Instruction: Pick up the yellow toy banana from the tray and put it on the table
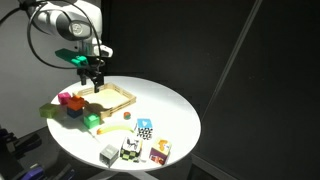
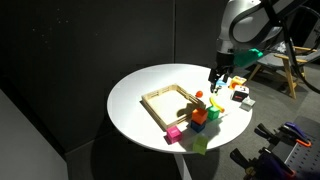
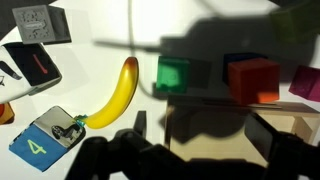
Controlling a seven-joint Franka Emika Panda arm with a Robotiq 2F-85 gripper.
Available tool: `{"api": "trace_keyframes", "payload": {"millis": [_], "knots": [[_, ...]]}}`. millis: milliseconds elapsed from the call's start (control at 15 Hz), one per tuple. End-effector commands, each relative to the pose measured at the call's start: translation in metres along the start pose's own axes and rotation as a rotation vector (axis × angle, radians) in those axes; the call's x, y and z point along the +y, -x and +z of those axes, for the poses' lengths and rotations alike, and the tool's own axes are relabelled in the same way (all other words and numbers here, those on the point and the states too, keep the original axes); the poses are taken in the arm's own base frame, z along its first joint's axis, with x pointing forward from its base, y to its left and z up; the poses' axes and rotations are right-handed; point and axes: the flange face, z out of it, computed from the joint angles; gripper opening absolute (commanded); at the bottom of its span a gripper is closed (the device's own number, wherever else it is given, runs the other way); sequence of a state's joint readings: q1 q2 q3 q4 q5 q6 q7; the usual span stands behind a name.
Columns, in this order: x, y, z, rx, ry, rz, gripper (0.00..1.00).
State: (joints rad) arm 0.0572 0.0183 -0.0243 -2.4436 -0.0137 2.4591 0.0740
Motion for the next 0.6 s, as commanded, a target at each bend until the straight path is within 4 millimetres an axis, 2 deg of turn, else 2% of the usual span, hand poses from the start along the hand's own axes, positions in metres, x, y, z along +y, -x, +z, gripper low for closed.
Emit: {"api": "trace_keyframes", "payload": {"millis": [0, 267, 333, 533], "knots": [[0.0008, 0.0149, -0.0197, 0.001, -0.016, -0.025, 1.0], [-0.004, 0.0166, -0.0296, 0.015, -0.005, -0.023, 1.0], [-0.0039, 0.0088, -0.0213, 0.016, -0.005, -0.017, 1.0], [-0.0057, 0.0096, -0.0244, 0.02, -0.005, -0.021, 1.0]]}}
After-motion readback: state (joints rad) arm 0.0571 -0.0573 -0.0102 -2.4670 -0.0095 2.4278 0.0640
